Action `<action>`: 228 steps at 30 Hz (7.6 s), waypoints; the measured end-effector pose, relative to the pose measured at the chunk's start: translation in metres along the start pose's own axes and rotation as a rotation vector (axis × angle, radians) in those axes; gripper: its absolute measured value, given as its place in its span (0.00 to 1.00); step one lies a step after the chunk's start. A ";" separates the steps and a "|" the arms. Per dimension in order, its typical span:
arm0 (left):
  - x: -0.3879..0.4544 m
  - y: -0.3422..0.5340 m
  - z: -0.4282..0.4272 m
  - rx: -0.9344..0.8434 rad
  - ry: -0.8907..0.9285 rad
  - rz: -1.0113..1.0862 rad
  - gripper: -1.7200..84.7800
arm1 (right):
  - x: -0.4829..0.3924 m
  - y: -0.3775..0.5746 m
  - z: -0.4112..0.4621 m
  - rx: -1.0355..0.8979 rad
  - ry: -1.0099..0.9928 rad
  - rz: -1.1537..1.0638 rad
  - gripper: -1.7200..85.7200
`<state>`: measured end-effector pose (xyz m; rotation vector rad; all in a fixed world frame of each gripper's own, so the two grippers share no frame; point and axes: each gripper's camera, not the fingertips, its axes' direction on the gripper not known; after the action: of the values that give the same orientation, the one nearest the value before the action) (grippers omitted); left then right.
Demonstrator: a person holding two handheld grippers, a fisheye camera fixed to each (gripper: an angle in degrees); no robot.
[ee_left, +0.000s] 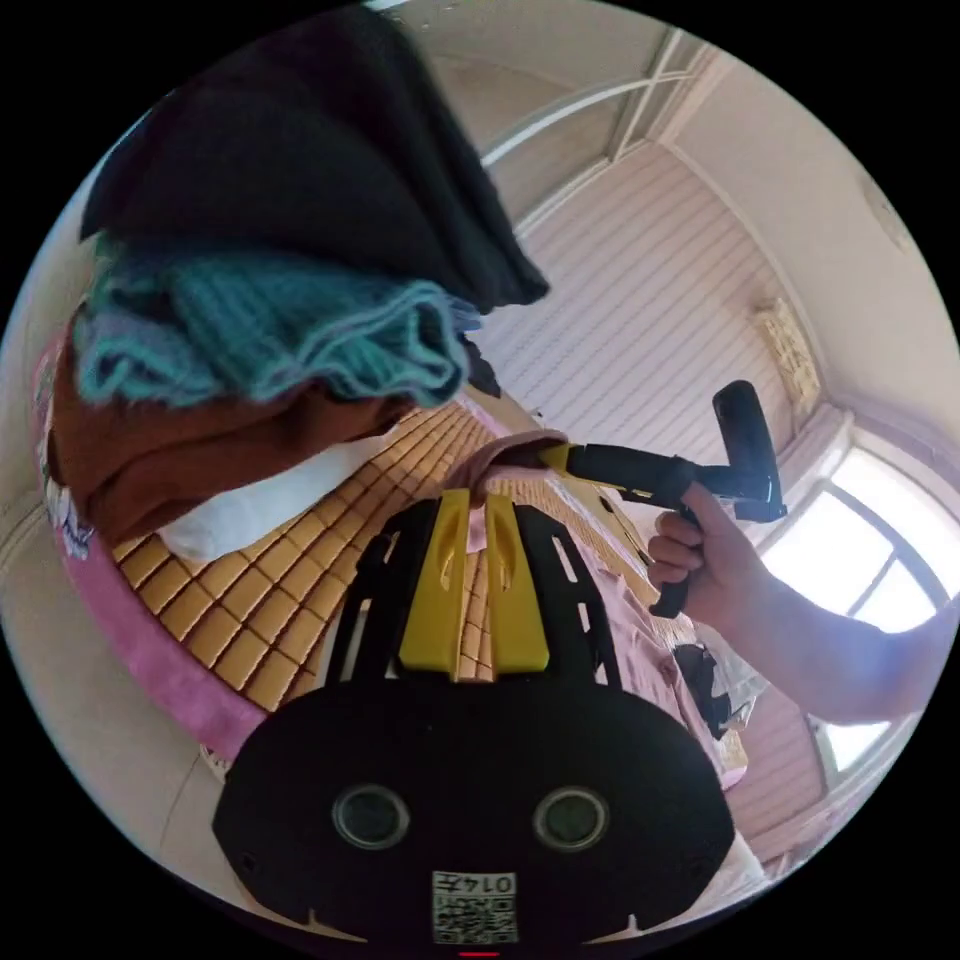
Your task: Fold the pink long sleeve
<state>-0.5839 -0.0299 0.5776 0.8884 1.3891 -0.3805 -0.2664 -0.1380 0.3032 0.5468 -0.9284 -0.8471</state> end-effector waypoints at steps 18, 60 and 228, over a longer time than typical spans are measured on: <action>0.314 0.168 0.138 -0.709 0.675 0.563 0.01 | 0.161 0.404 -0.223 -0.233 0.326 0.894 0.02; 0.417 0.215 0.539 -0.824 -0.135 0.704 0.01 | 0.122 0.537 -0.355 -0.151 0.379 0.570 0.02; 0.239 -0.109 0.610 -0.949 0.159 0.170 0.04 | 0.536 0.359 -0.470 0.067 0.375 0.747 0.06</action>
<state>-0.1998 -0.4811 0.2778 0.2379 1.4038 0.4745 0.4530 -0.3488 0.5767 0.3530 -0.7301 -0.0343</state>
